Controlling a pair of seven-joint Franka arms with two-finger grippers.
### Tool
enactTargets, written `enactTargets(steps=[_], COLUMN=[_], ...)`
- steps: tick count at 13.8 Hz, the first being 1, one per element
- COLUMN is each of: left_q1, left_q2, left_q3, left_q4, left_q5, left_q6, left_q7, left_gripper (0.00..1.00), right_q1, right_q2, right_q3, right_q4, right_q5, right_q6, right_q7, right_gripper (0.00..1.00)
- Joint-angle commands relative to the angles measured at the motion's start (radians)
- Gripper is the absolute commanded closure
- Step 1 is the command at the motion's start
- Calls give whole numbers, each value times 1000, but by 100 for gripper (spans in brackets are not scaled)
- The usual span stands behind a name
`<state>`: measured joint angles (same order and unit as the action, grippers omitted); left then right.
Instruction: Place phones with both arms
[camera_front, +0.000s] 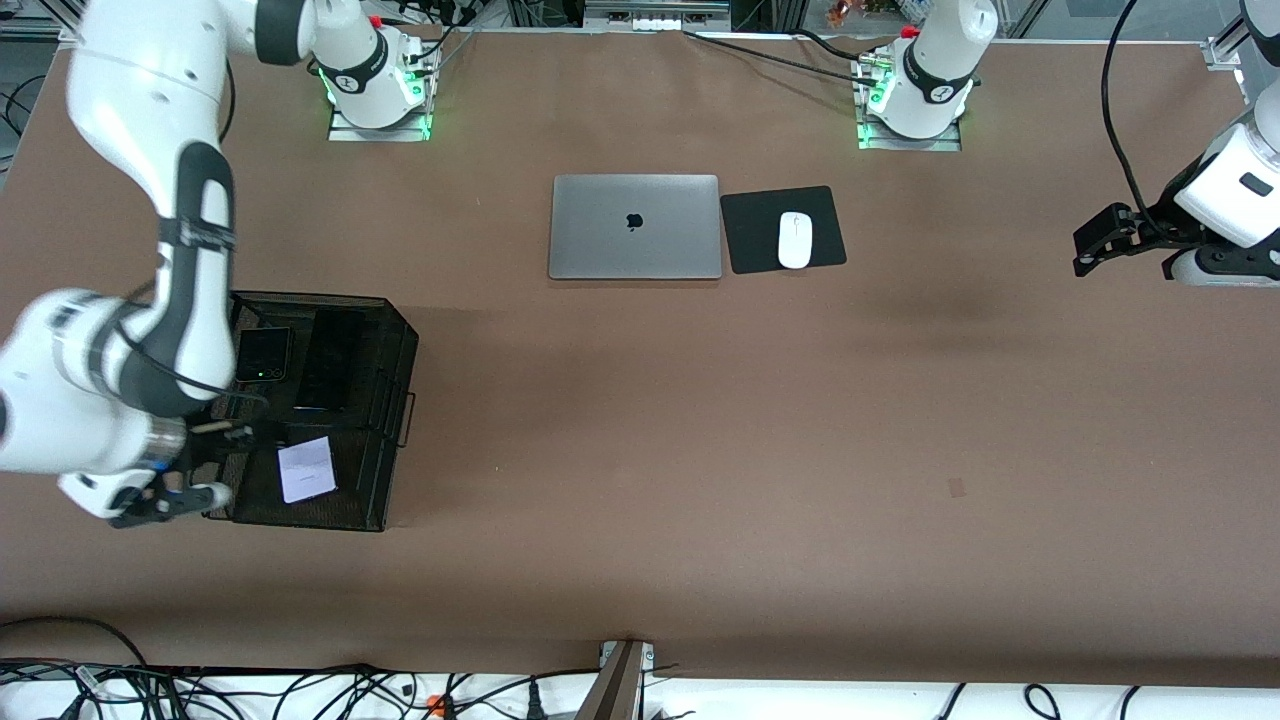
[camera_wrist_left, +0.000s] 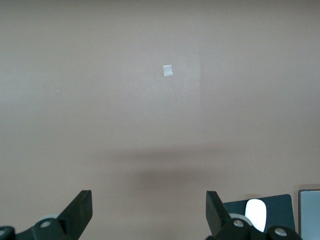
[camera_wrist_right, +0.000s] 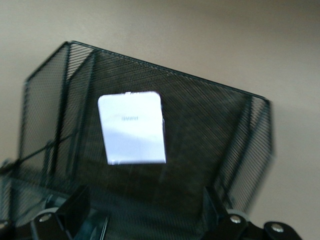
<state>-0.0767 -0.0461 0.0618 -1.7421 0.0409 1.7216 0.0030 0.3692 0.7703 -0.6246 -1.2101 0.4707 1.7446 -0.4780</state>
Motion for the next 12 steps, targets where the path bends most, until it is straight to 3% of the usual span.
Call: enactTargets(steps=[1, 5, 8, 9, 12], left_q1=[6, 6, 6, 6, 6], left_q2=[-5, -5, -5, -5, -3], left_q3=[-11, -10, -11, -11, -11], left_q4=[12, 12, 12, 12, 12], left_q5=[25, 25, 25, 25, 25], left_q6=[-17, -17, -17, -17, -17], left_q7=[-9, -9, -11, -12, -11], left_gripper=[0, 0, 0, 0, 0], right_q1=[45, 137, 108, 52, -223], right_q2=[-121, -262, -443, -497, -653], right_q3=[-1, -15, 81, 150, 458], right_q4=[-29, -90, -233, -279, -399], right_q5=[-99, -237, -358, -398, -518], right_q6=[-80, -214, -203, -197, -179], right_q7=[1, 178, 269, 301, 381], right_gripper=[0, 0, 0, 0, 0])
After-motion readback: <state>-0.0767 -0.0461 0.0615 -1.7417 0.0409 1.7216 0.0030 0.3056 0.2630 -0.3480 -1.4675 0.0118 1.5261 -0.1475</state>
